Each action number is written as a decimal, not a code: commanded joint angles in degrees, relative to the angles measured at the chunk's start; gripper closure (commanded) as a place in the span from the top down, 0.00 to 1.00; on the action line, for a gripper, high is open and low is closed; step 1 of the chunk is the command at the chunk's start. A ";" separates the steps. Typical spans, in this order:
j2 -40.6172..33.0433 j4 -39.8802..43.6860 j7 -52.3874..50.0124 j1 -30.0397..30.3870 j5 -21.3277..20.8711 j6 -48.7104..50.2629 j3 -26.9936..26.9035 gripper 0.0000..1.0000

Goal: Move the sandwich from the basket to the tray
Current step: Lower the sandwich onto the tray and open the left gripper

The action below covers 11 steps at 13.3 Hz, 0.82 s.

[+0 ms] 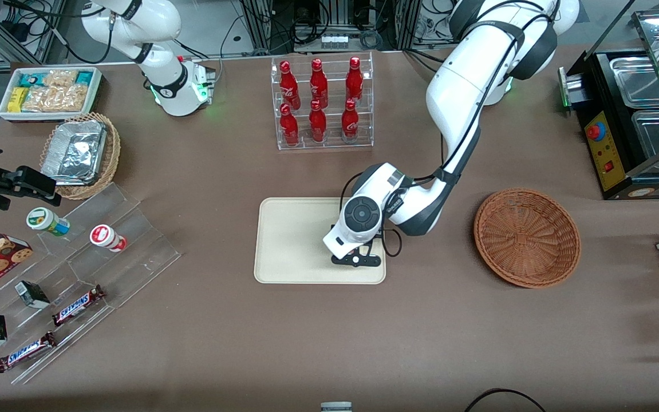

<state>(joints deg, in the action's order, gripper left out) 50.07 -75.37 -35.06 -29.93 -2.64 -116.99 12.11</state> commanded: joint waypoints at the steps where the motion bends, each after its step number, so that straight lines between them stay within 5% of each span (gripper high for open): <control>1: 0.73 2.42 -1.15 -0.92 -1.05 0.44 -0.69 0.78; 3: -0.93 2.42 -1.59 -0.31 -0.97 0.97 -0.69 0.99; 11: -18.85 1.81 -8.09 8.65 -0.79 12.29 -0.69 1.00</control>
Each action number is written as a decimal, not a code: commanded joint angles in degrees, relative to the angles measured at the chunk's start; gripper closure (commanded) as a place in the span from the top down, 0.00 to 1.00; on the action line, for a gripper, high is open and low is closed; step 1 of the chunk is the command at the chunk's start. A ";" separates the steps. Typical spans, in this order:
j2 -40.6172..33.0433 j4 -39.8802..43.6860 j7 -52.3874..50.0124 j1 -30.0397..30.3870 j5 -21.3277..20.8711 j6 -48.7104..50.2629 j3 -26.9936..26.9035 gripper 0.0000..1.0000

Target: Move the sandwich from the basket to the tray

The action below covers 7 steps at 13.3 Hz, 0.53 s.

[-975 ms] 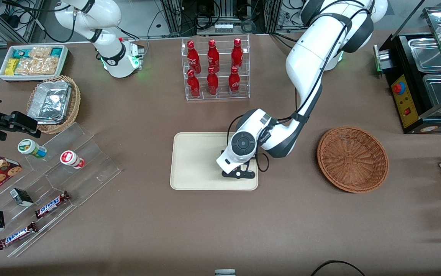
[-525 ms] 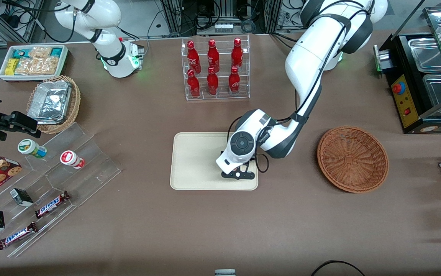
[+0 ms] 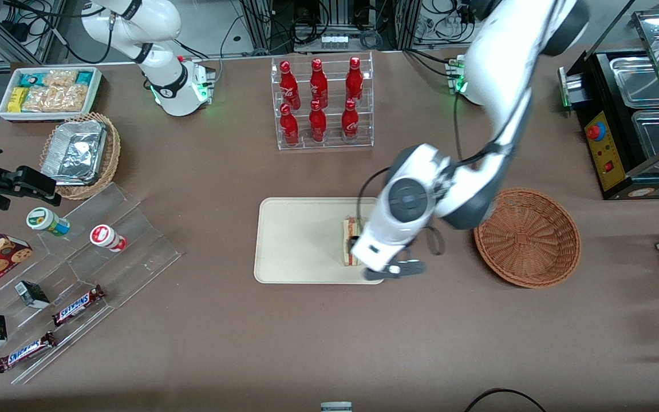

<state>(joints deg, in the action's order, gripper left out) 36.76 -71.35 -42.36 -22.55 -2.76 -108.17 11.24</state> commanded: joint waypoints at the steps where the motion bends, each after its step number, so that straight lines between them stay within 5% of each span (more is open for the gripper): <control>1: -7.21 -2.38 -0.80 2.76 -1.01 6.10 0.19 1.00; 4: -15.10 -9.30 1.21 7.06 -4.97 9.91 0.19 1.00; 7: -23.55 -17.48 15.43 14.00 -4.27 10.96 0.28 1.00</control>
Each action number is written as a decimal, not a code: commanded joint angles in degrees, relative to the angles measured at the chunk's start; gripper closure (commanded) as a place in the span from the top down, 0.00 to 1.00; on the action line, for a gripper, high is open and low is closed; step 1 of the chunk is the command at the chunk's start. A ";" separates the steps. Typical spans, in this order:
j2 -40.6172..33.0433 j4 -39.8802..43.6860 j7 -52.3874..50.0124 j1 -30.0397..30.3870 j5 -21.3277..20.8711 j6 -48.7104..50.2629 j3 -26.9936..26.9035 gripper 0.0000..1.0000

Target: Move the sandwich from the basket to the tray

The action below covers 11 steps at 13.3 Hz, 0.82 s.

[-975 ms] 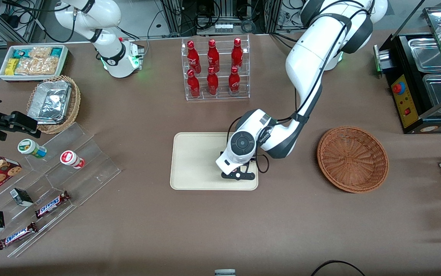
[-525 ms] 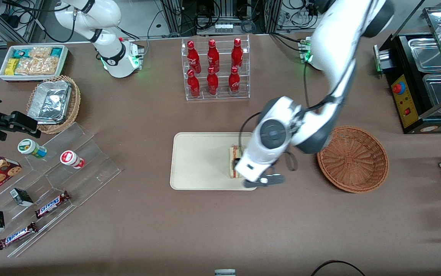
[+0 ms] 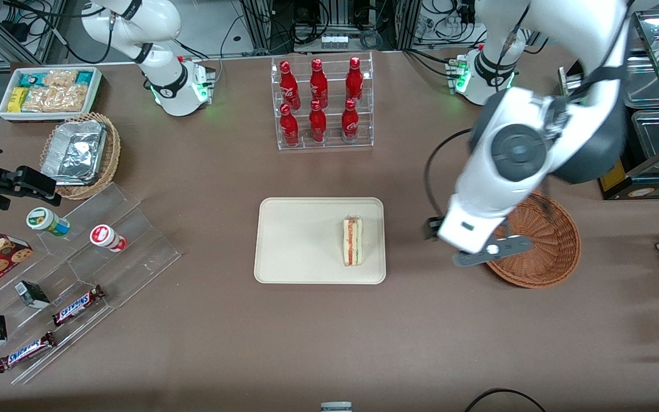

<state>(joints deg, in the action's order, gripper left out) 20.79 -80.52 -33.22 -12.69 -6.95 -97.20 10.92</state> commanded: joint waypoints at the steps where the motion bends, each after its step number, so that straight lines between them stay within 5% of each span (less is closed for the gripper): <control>1: -9.87 -9.20 7.37 6.16 0.70 0.60 0.68 1.00; 5: -15.33 -9.30 19.75 12.94 4.66 7.36 0.42 1.00; 11: -21.40 -8.07 28.79 11.28 4.66 13.08 -3.09 1.00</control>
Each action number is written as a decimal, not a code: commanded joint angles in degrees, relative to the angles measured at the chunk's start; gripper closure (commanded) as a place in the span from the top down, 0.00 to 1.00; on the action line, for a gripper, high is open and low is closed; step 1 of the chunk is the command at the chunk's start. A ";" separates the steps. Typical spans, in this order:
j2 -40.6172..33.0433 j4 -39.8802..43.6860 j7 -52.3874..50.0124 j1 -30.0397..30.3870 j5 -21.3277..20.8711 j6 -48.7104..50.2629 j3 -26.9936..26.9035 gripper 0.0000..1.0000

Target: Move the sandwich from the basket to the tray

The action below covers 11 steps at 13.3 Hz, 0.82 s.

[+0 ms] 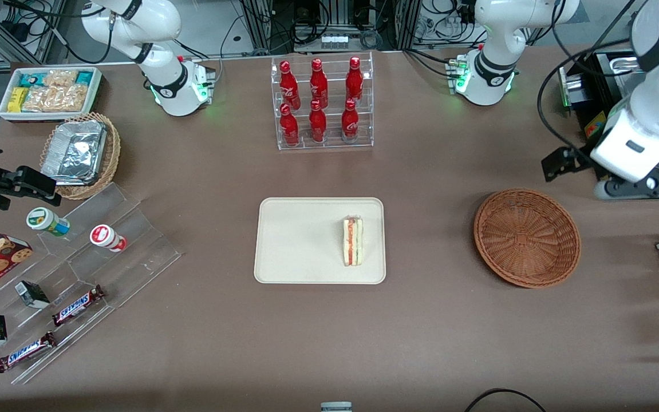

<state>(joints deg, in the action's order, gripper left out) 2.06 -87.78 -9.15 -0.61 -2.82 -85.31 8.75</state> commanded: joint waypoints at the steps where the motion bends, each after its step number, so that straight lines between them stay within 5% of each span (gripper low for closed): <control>1: -2.59 0.58 6.14 -1.32 1.23 2.24 -2.15 1.00; 3: -2.85 0.60 6.51 -2.81 4.30 3.48 -5.40 1.00; 11: -3.47 -1.08 6.69 -3.44 3.35 0.76 -7.08 1.00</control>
<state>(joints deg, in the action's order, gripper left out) -0.52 -88.18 -3.18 -3.47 0.87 -83.70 2.37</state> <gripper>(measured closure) 0.000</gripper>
